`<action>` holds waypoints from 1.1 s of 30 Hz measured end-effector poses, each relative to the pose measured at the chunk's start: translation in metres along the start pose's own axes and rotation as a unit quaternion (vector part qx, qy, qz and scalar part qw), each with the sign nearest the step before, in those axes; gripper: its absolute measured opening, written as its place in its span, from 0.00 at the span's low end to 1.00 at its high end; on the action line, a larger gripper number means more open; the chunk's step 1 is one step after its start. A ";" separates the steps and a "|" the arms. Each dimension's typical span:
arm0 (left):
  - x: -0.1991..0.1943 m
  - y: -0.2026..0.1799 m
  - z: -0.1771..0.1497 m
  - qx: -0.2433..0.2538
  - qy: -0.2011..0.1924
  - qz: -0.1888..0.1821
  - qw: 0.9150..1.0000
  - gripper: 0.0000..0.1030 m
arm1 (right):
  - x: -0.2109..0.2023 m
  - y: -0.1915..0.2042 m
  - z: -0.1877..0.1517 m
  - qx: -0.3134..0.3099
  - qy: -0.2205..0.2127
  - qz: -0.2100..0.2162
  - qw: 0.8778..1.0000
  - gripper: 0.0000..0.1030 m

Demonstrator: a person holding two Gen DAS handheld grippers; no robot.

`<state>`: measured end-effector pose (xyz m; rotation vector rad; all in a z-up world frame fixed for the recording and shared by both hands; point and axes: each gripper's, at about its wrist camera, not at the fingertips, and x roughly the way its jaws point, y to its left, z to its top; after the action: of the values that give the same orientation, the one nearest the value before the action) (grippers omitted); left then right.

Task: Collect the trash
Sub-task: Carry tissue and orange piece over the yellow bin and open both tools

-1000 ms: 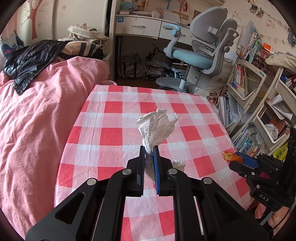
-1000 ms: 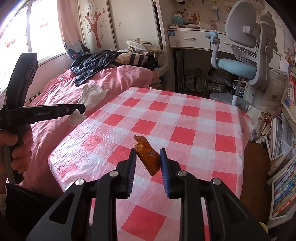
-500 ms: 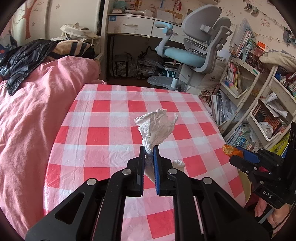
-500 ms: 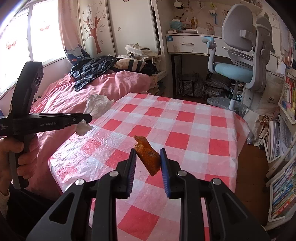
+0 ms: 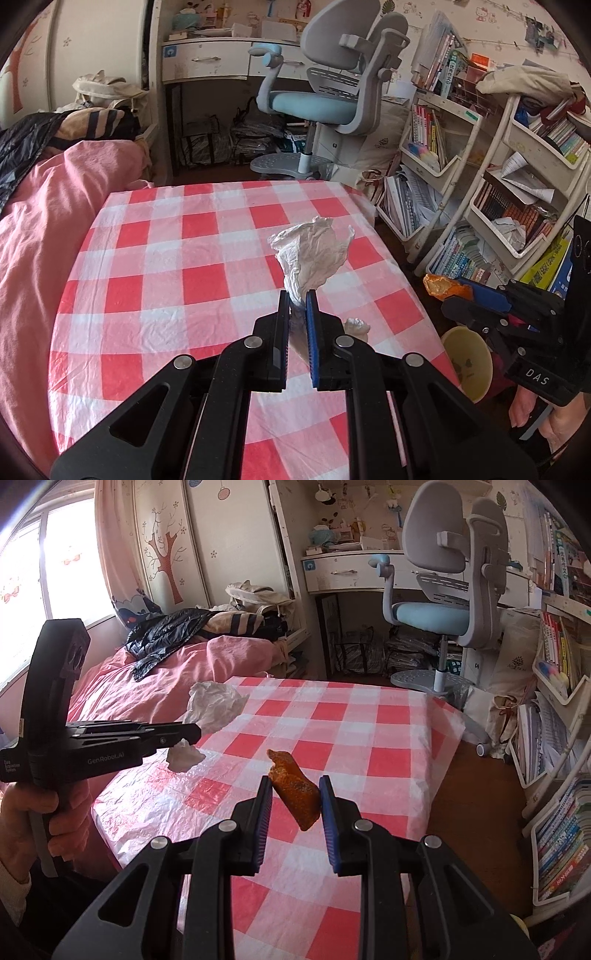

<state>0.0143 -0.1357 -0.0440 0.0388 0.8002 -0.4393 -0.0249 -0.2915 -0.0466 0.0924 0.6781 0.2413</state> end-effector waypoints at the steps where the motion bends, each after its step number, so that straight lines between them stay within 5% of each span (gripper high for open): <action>1: 0.002 -0.006 0.001 0.004 0.000 -0.003 1.000 0.08 | -0.003 -0.005 -0.001 0.003 -0.001 -0.003 1.000 0.26; 10: 0.022 -0.075 -0.002 0.054 0.011 -0.051 0.997 0.08 | -0.038 -0.052 -0.015 0.042 -0.007 -0.047 0.998 0.26; 17: 0.047 -0.148 -0.014 0.097 0.041 -0.120 0.987 0.08 | -0.071 -0.109 -0.079 0.072 0.016 -0.113 0.991 0.26; 27: 0.124 -0.305 -0.072 0.198 0.142 -0.196 0.950 0.08 | -0.079 -0.190 -0.176 0.166 0.070 -0.190 0.965 0.27; 29: 0.144 -0.331 -0.085 0.204 0.169 -0.205 0.942 0.09 | -0.082 -0.204 -0.191 0.186 0.084 -0.211 0.956 0.35; 33: 0.158 -0.357 -0.098 0.221 0.184 -0.181 0.941 0.33 | -0.101 -0.220 -0.210 0.224 0.087 -0.228 0.944 0.40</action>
<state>-0.0976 -0.4992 -0.1769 0.4077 1.0679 -0.9765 -0.1909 -0.5284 -0.1840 0.3467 0.9019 -0.3600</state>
